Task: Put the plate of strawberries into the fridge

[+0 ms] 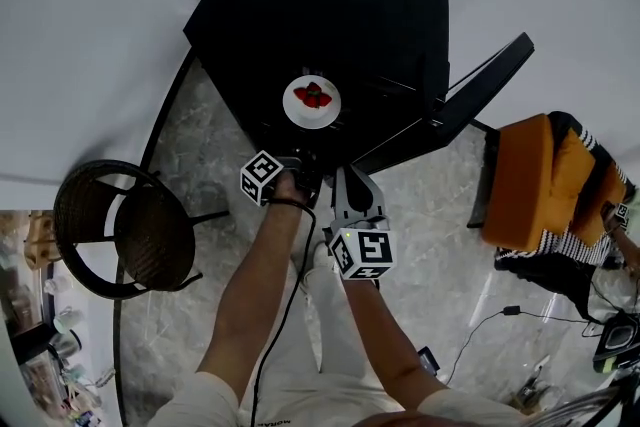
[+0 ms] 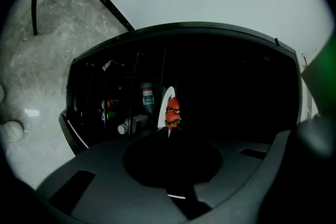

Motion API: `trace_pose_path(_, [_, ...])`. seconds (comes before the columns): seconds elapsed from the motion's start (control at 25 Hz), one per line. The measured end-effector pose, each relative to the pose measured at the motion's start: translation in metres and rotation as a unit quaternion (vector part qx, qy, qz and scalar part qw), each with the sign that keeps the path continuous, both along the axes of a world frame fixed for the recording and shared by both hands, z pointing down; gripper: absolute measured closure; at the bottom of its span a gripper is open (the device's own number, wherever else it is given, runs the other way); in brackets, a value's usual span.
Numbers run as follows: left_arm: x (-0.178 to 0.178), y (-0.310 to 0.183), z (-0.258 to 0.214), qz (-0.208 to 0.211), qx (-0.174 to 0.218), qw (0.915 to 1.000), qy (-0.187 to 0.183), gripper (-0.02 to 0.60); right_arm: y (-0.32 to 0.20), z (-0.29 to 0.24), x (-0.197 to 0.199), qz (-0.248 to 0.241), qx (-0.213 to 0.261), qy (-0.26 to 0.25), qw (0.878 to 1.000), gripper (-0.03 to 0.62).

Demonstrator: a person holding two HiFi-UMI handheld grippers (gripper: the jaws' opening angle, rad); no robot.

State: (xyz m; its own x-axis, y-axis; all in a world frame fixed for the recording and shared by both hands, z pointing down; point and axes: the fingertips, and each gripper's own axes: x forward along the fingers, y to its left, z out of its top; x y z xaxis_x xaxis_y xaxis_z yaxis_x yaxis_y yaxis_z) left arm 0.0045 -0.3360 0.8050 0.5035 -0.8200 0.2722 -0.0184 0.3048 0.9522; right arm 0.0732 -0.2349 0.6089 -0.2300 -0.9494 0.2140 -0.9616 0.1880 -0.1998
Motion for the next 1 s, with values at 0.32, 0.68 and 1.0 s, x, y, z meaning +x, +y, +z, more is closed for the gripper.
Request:
trace_pose_path(0.32, [-0.008, 0.021, -0.051, -0.005, 0.033, 0.9993, 0.016, 0.581, 0.006, -0.005, 0.008, 0.007, -0.006, 0.005, 1.000, 0.582])
trace_pose_path(0.68, [-0.008, 0.041, -0.104, -0.002, 0.052, 0.9984, 0.023, 0.583, 0.010, -0.023, 0.007, 0.004, -0.013, 0.009, 1.000, 0.582])
trace_pose_path(1.0, [-0.019, 0.064, -0.155, -0.017, 0.061, 0.9971, 0.042, 0.583, 0.015, -0.058, -0.002, -0.014, -0.009, 0.016, 1.000, 0.582])
